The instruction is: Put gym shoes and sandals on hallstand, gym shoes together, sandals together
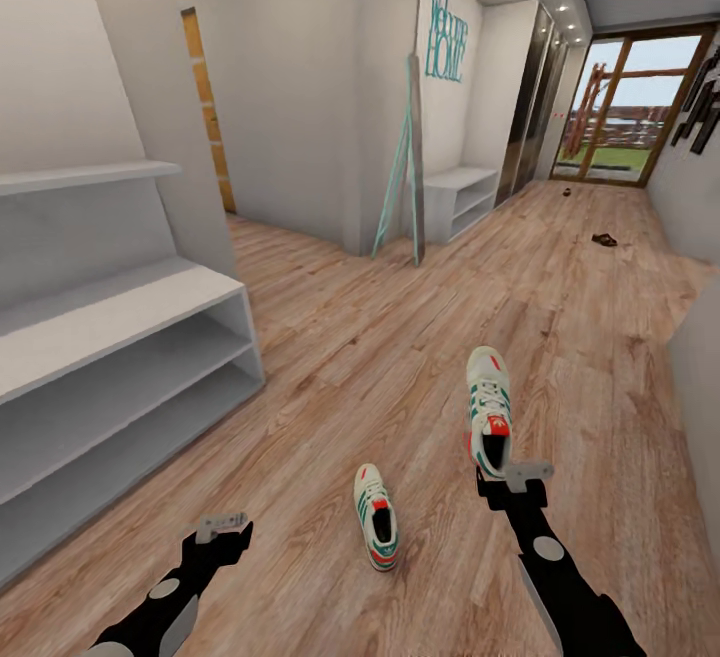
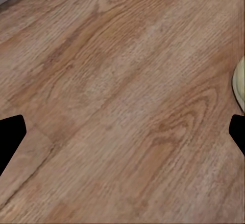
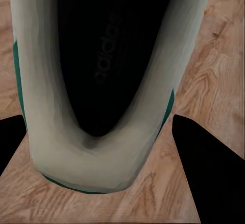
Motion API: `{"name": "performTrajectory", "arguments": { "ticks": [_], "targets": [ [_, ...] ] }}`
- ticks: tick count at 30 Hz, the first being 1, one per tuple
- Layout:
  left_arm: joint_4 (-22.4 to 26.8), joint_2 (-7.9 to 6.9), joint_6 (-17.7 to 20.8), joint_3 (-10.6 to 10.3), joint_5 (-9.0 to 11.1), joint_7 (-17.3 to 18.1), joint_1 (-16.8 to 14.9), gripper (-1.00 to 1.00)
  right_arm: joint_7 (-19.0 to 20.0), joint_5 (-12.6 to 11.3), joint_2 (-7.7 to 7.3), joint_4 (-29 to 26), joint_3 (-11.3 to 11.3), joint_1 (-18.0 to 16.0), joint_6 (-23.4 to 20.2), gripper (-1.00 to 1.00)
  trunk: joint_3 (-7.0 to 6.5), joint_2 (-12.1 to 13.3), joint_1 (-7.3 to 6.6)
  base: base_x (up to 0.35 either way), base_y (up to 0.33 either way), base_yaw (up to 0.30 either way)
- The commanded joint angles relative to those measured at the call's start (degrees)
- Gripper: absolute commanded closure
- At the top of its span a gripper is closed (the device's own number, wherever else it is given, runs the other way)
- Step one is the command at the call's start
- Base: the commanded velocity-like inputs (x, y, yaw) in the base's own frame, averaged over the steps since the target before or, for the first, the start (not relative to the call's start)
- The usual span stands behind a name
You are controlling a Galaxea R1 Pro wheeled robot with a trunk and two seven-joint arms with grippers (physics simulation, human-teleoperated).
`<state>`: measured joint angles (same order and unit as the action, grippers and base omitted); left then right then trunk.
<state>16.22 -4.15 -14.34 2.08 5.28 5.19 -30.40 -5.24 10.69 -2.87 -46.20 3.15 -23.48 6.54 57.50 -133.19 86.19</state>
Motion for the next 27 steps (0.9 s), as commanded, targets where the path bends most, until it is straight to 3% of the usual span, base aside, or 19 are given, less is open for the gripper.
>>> {"name": "performTrajectory", "arguments": {
  "ticks": [1,15,20,27],
  "targets": [
    [-0.01,0.00,-0.11,0.21,0.56,0.47,-0.02,-1.00,-0.20,0.58,0.03,0.06,0.03,-0.04,0.10,1.00,0.05,-0.02,-0.01,0.000,0.000,-0.281],
    [0.19,-0.03,-0.18,0.21,0.67,0.20,-0.01,-1.00,-0.24,0.56,0.09,0.06,0.04,-0.06,0.04,1.00,0.05,-0.02,-0.01,0.030,-0.002,-0.277],
    [0.09,-0.06,-0.16,0.23,1.02,0.09,-0.01,-1.00,-0.29,0.50,0.29,0.01,0.02,-0.05,0.00,1.00,0.07,-0.02,-0.01,0.226,-0.083,-0.061],
    [0.20,-0.07,-0.24,0.29,1.04,0.08,-0.01,-1.00,-0.29,0.47,0.32,-0.18,0.01,-0.03,0.05,1.00,0.08,-0.02,-0.01,0.032,-0.010,-0.003]
  ]
}}
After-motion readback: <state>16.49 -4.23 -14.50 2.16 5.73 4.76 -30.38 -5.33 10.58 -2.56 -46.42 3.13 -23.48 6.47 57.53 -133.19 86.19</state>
